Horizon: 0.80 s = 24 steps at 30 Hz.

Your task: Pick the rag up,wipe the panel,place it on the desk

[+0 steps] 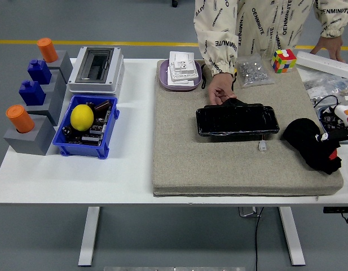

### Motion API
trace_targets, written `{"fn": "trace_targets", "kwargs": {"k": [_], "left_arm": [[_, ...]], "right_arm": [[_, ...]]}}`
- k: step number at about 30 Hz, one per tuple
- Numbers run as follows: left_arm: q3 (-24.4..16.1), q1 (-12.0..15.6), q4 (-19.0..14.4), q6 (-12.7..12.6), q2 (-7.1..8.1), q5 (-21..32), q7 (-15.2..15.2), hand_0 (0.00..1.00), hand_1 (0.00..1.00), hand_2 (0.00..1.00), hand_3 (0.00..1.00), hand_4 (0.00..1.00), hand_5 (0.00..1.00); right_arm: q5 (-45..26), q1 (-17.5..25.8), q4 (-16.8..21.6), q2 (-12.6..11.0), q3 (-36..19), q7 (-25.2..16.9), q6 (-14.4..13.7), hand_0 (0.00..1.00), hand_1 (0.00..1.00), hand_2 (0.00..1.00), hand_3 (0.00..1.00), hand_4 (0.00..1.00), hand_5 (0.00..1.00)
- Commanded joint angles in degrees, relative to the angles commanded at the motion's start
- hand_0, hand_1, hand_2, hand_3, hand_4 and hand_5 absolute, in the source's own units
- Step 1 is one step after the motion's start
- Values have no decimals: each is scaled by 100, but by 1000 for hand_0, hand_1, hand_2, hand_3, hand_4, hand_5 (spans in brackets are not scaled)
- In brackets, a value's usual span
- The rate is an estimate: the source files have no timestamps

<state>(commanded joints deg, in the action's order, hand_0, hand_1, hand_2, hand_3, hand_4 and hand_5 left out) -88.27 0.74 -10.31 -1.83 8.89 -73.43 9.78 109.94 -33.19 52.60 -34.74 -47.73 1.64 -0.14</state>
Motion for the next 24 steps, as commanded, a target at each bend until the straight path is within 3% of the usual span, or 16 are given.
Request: {"fn": "trace_targets", "kwargs": {"k": [12,24], "left_arm": [[-36,-4,0,-2,-11,-16,7,643,692,731,565,594,466],[-32,-7,0,2,-17,-18,8,643,691,731,566,594,467]], "right_arm": [[-175,185,539,-126,-632,90,12,722,699,774,745,998,677],[-287,580,957,112,-1190,449,88,720,696,774,745,998,680]]}}
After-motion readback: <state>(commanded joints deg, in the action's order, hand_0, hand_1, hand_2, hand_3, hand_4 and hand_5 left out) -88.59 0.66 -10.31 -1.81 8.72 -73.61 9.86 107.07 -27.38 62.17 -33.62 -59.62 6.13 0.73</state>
